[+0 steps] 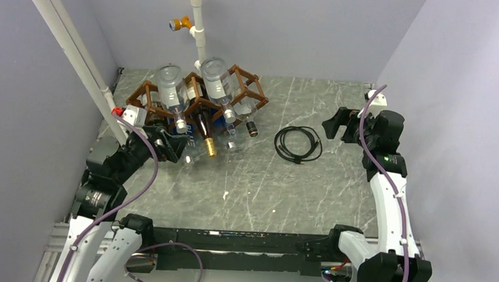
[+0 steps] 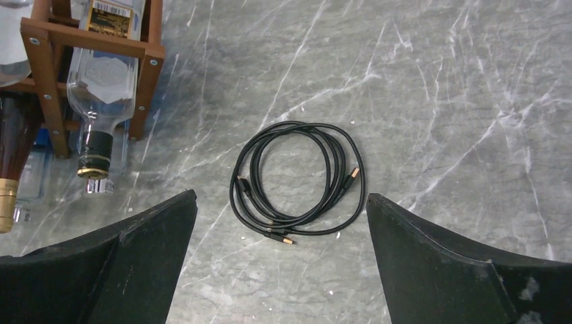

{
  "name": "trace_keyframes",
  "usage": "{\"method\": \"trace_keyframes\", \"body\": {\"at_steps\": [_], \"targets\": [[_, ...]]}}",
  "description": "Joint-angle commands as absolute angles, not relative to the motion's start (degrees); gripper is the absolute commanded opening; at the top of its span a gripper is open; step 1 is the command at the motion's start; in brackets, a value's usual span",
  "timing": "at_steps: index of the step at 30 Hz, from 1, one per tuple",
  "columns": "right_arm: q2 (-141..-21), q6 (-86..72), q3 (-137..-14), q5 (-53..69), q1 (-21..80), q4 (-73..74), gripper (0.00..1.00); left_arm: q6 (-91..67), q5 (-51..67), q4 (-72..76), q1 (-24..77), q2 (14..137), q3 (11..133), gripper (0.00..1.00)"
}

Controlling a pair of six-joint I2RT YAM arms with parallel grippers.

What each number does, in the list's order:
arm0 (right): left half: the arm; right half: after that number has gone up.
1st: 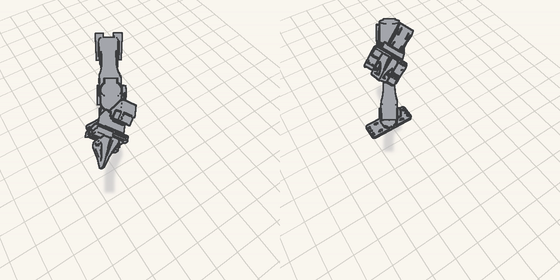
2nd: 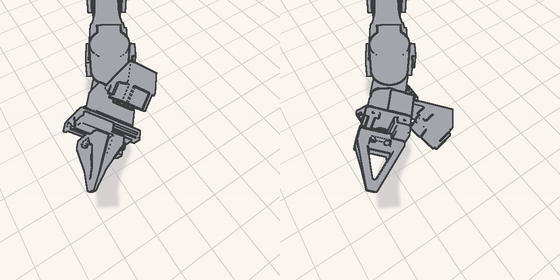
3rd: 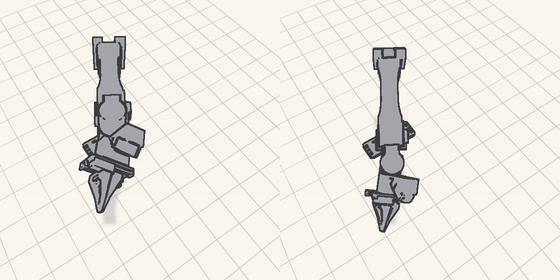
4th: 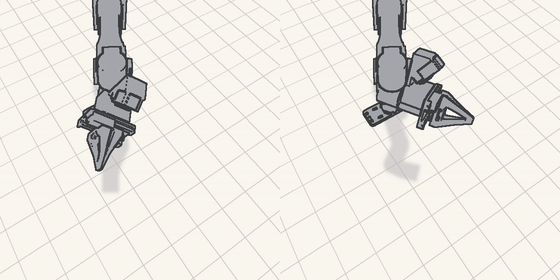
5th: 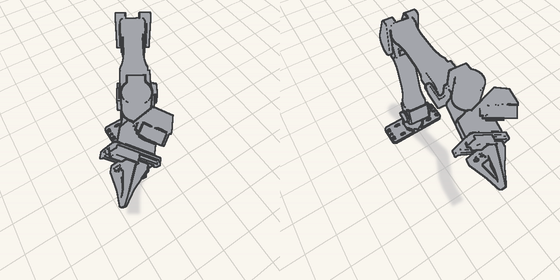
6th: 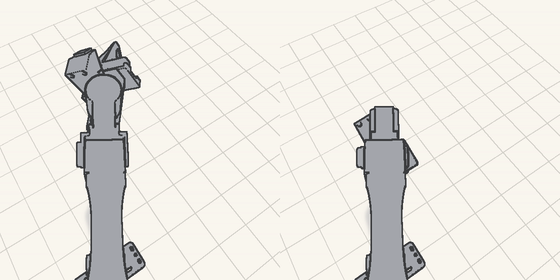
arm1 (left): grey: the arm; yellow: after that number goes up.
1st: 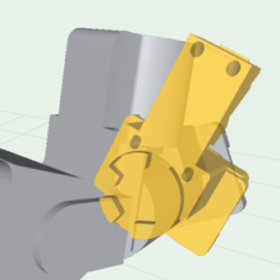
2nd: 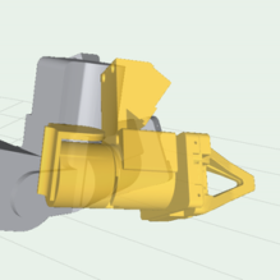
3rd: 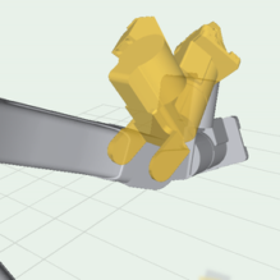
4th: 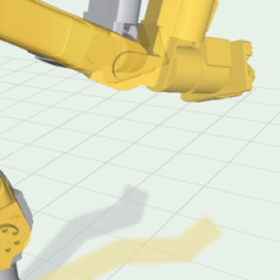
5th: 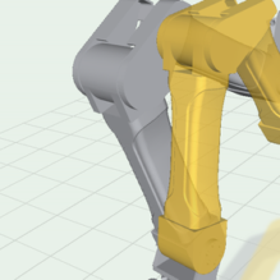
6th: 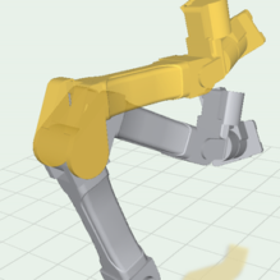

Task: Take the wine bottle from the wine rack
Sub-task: Pick up the wine bottle from the wine rack.

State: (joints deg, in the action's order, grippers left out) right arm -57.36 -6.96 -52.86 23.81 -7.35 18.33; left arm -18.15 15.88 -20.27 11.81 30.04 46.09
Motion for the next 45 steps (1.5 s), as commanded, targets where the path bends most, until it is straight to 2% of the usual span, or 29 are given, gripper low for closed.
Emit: {"method": "trace_keyframes", "body": {"at_steps": [1, 7, 15, 22, 26, 35, 45], "targets": [[-54.8, -8.1, -52.6, 23.4, -8.5, 15.6, 1.00, -23.1, 17.2, -23.4, 11.8, 28.9, 45.9, 0.99], [-54.4, -5.6, -52.3, 25.4, -9.3, 15.2, 1.00, -24.0, 16.2, -29.9, 11.7, 28.1, 49.1, 0.99], [-53.9, 8.5, -49.5, 43.6, -9.3, 16.2, 1.00, -28.5, 17.1, -27.6, 14.5, 32.5, 48.5, 0.99], [-54.4, 15.8, -48.7, 47.7, -8.6, 21.7, 1.00, -26.8, -10.1, -36.7, 34.2, 43.8, 58.6, 0.99], [-56.4, 18.2, -50.5, 47.3, -7.9, 25.8, 1.00, -27.1, -18.7, -38.4, 38.7, 48.1, 61.6, 0.99], [-54.6, 20.1, -50.4, 49.2, -7.4, 27.8, 1.00, -26.1, -21.2, -29.0, 38.9, 48.3, 58.8, 0.99], [-53.8, 20.0, -48.4, 52.2, -7.4, 26.2, 1.00, -23.3, -20.9, -28.5, 38.9, 48.8, 58.2, 0.99]]}}
